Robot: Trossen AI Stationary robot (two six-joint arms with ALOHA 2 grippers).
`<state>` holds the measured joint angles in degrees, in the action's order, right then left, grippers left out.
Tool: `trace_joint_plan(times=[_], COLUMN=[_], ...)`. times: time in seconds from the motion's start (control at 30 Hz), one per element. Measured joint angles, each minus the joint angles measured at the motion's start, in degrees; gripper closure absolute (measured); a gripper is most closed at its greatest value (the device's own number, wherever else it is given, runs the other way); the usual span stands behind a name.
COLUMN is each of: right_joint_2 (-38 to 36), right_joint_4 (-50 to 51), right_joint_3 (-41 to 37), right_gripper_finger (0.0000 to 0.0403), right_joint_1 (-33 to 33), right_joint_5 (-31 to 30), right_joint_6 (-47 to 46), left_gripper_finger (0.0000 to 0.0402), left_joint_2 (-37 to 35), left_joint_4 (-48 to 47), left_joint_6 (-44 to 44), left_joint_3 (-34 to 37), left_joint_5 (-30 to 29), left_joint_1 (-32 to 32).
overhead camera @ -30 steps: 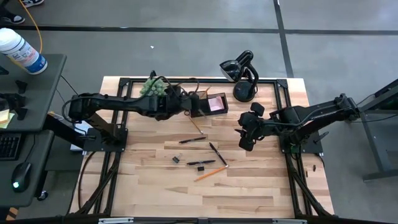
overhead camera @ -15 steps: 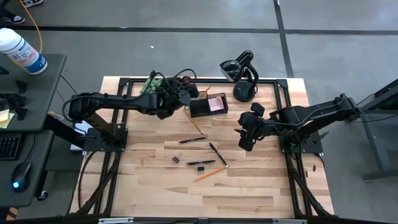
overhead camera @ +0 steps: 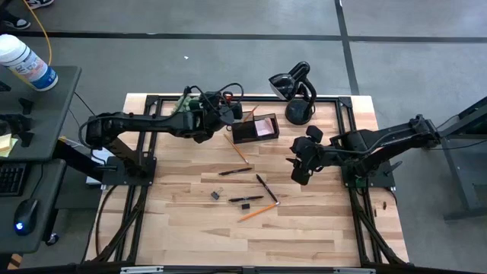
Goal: Pick and place office supplies into organizer
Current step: Put the black scissors into the black desk organizer
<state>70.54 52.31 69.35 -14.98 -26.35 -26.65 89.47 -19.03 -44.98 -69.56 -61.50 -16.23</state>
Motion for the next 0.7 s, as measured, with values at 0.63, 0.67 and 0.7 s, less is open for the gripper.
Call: trace_joint_plan(times=[0.63,0.67,0.7], right_joint_2=[0.0,0.0,0.0], right_joint_4=[-0.2,-0.2,-0.2], right_joint_3=[0.0,0.0,0.0], right_gripper_finger=[0.0219,0.0219,0.0219], right_joint_1=[0.0,0.0,0.0], right_joint_5=[1.6,1.6,1.6], right_joint_6=[-0.4,-0.4,-0.4], left_gripper_finger=[0.0307,0.0307,0.0307], left_joint_2=[10.4,10.7,11.0], left_joint_4=[7.2,7.2,7.2], left_joint_6=[3.2,3.2,3.2], left_joint_3=[0.1,0.1,0.1], left_joint_5=[1.1,1.0,1.1], left_joint_1=[0.1,0.1,0.1])
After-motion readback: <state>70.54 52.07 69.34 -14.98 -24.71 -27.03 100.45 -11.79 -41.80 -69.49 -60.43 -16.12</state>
